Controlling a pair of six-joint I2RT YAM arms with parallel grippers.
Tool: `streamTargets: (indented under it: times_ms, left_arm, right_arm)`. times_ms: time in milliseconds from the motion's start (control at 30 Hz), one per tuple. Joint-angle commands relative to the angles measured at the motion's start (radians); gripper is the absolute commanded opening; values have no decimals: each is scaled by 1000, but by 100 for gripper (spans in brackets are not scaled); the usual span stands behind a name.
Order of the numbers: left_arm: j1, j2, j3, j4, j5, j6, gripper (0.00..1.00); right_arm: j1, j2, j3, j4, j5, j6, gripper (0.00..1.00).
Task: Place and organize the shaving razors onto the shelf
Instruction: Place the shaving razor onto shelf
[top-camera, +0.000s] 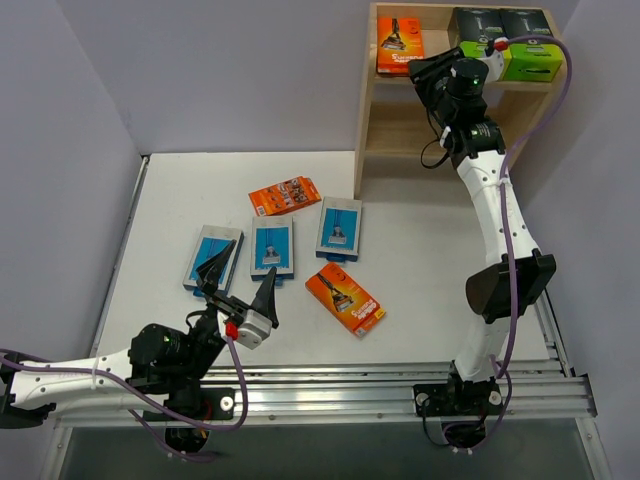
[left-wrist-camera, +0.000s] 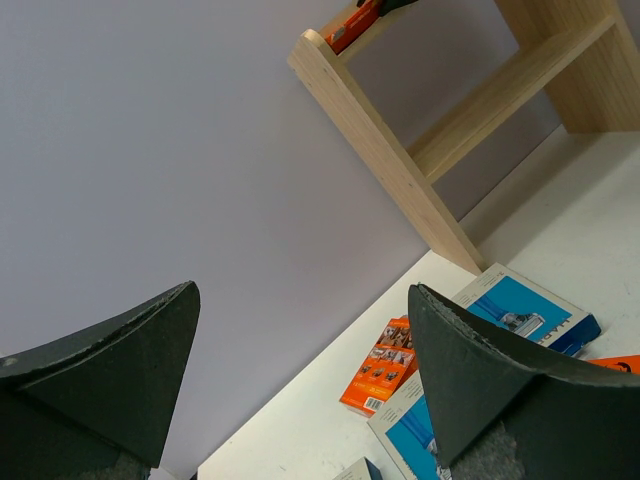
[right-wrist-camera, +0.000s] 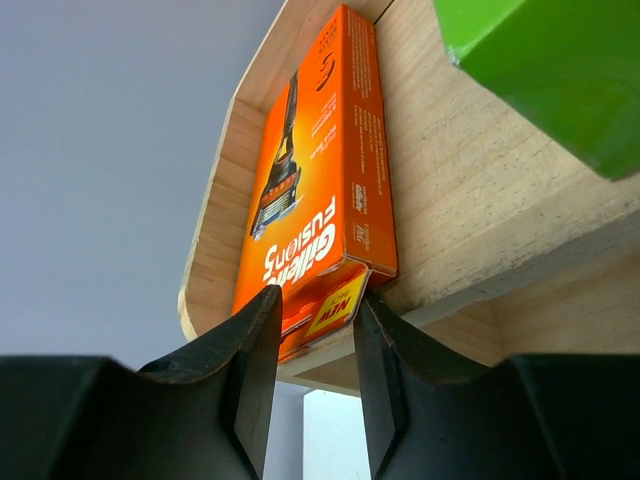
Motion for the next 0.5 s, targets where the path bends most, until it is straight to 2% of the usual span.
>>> streamTargets:
  times_ms: [0, 200, 300, 467]
  left_arm:
    - [-1, -5, 44, 8, 14, -12, 94]
    - [-1, -5, 44, 4, 16, -13, 94]
    - [-1, -5, 44, 2, 16, -15, 94]
    - [-1, -2, 47, -2, 16, -15, 94]
  right_arm:
    - [2, 20, 36, 45, -17, -8, 31]
    - [4, 11, 28, 38, -15, -9, 47]
    - [4, 2, 13, 38, -15, -9, 50]
    - [2, -16, -15, 46, -15, -11, 49]
